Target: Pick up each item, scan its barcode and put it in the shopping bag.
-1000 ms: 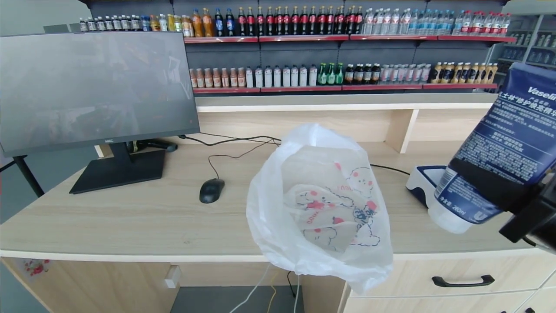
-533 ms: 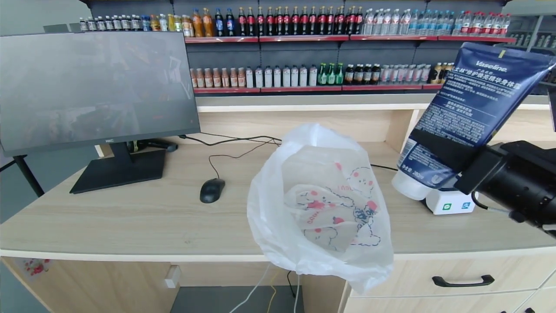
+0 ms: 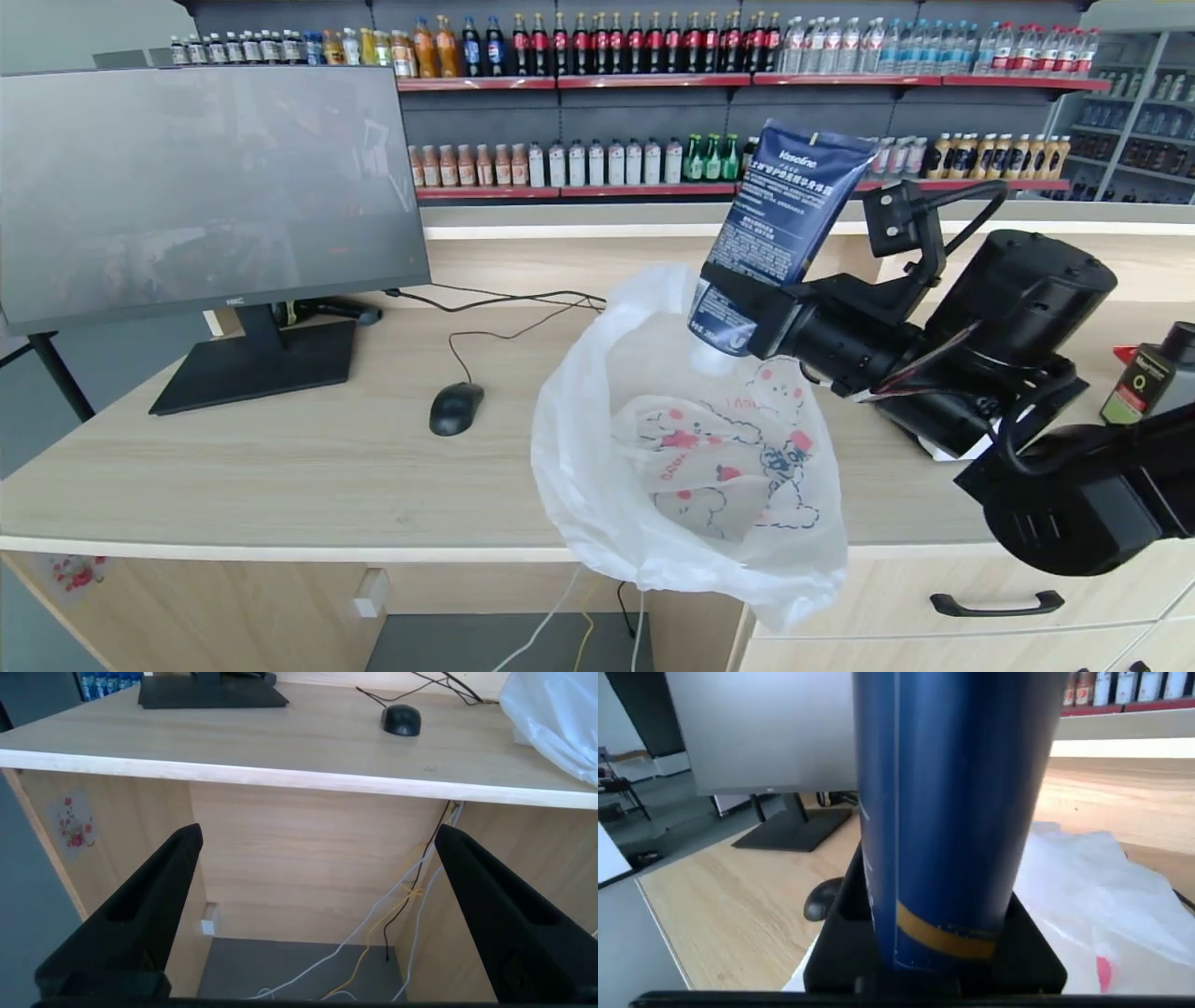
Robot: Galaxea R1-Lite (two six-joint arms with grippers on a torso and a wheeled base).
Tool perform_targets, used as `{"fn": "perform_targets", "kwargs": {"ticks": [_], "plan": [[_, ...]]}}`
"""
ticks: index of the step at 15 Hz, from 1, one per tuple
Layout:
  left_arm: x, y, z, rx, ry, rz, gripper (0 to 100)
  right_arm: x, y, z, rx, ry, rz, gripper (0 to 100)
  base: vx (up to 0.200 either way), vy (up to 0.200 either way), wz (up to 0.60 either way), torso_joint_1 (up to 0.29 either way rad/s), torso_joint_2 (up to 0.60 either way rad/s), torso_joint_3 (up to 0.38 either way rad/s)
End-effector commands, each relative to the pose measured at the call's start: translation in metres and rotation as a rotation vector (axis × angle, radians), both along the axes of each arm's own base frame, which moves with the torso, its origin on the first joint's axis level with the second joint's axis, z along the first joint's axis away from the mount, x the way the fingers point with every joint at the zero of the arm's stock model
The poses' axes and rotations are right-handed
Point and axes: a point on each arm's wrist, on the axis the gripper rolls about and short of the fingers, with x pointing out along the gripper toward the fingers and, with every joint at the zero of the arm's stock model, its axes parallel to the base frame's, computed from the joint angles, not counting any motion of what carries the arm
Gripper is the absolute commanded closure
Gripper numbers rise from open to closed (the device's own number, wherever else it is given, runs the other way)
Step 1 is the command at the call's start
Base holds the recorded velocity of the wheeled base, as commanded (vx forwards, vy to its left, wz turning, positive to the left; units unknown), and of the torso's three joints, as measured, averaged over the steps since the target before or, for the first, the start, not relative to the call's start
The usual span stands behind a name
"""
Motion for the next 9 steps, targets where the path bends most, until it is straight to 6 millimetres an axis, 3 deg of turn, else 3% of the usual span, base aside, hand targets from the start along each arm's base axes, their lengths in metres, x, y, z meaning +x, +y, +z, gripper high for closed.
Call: {"fn": "perform_targets", "kwargs": {"ticks": [1,3,5,9], "plan": [[0.000,0.000,0.000,0.000,0.000,-0.001,0,0.031,0.025,-0.040,-0.040,-0.016,0.007,100,0.000,0.000,0.00,0.000,0.00,0.000],[0.000,0.000,0.000,0.000,0.000,-0.001,0,0.039,0.021,-0.053,-0.098,-0.047,-0.025,100,0.000,0.000,0.00,0.000,0.00,0.000],[0.000,0.000,0.000,0.000,0.000,-0.001,0,0.035,0.022,-0.052,-0.096,-0.059,-0.020,100,0.000,0.000,0.00,0.000,0.00,0.000],[0.000,0.000,0.000,0.000,0.000,-0.001,0,0.007,0.029,-0.026,0.071,-0.052,0.095,100,0.000,0.000,0.00,0.000,0.00,0.000]]}}
